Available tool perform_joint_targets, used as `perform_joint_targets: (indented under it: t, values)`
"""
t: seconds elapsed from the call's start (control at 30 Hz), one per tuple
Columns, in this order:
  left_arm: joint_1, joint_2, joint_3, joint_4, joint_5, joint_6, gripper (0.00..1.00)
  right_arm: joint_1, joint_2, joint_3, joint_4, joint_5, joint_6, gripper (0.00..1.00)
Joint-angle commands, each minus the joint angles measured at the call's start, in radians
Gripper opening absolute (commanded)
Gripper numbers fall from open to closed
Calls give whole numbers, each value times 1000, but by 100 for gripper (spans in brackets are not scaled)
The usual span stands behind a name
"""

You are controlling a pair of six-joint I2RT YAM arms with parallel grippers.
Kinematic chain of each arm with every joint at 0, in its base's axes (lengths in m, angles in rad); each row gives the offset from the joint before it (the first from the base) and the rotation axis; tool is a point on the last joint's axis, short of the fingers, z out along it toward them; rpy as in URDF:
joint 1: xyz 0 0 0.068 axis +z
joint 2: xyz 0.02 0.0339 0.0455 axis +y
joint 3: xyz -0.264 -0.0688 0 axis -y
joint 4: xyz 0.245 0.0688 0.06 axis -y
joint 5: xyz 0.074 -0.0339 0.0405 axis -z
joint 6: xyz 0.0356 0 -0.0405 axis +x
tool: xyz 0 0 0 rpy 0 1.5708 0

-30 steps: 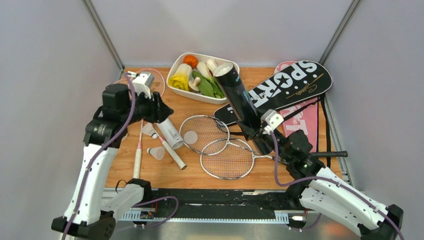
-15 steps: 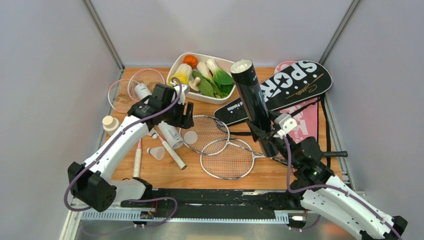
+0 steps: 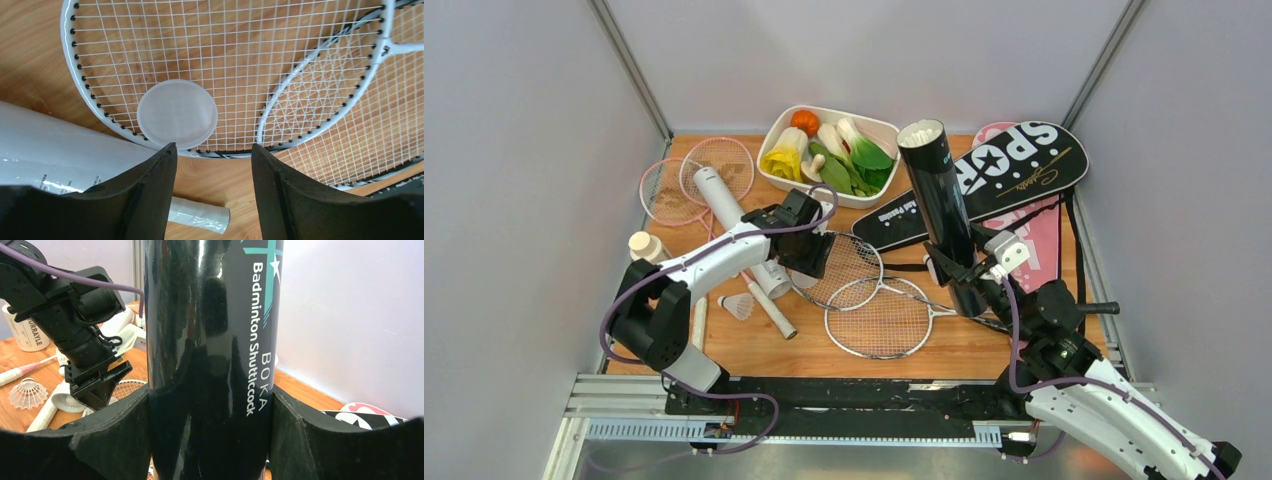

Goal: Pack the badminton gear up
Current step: Pick up the lid from the center of the board.

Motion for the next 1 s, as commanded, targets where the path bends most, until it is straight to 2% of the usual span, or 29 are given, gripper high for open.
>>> perform_joint_targets:
  t: [0.0, 0.2, 0.3, 0.97]
  values:
    - [-1, 46, -11, 82, -36, -19, 61, 4, -16, 32, 38, 19, -2, 46]
    - [-3, 99, -22, 115, -49, -9, 51, 4, -14, 35, 37, 25, -6, 46]
    - [-4, 115, -35, 131, -39, -7, 43, 4, -13, 33, 38, 25, -2, 46]
    - [-41, 152, -78, 168, -38, -20, 30, 4, -7, 24, 32, 25, 3, 46]
